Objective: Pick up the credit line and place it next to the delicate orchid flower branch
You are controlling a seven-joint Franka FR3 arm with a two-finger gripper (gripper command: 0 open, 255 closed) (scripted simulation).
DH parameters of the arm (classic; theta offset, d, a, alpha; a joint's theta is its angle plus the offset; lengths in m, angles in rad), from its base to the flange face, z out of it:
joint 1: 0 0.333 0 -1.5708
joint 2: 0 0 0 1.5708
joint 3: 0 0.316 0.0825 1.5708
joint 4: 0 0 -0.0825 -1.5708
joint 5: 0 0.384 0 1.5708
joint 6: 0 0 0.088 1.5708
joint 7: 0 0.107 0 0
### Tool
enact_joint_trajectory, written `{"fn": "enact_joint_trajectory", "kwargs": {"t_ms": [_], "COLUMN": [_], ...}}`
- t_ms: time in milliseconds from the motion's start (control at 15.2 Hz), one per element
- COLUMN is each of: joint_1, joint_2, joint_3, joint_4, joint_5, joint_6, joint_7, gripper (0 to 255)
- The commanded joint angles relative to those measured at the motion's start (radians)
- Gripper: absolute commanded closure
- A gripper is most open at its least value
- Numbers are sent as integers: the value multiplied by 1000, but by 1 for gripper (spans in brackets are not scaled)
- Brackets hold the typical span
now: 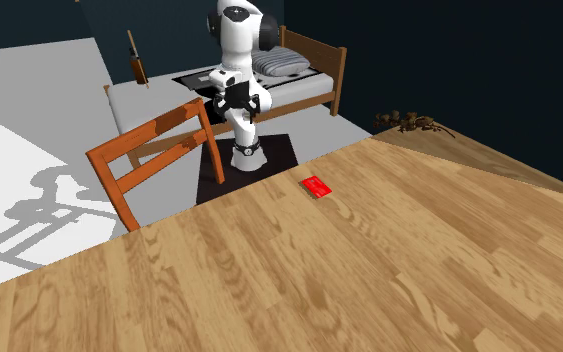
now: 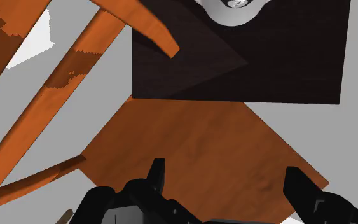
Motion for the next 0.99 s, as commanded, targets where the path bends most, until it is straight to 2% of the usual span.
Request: {"fn": "enact_joint_trajectory", "kwargs": {"t_ms": [0,462,924], "joint_1": [0,64,131], "joint_2": [0,107,254], "joint_3": [0,4,12], "joint_4": [0,-49,-42], "joint_5": [0,48,97], "joint_6": [0,320,625], "joint_7": [0,-30,-75], "gripper": [0,0,0]}}
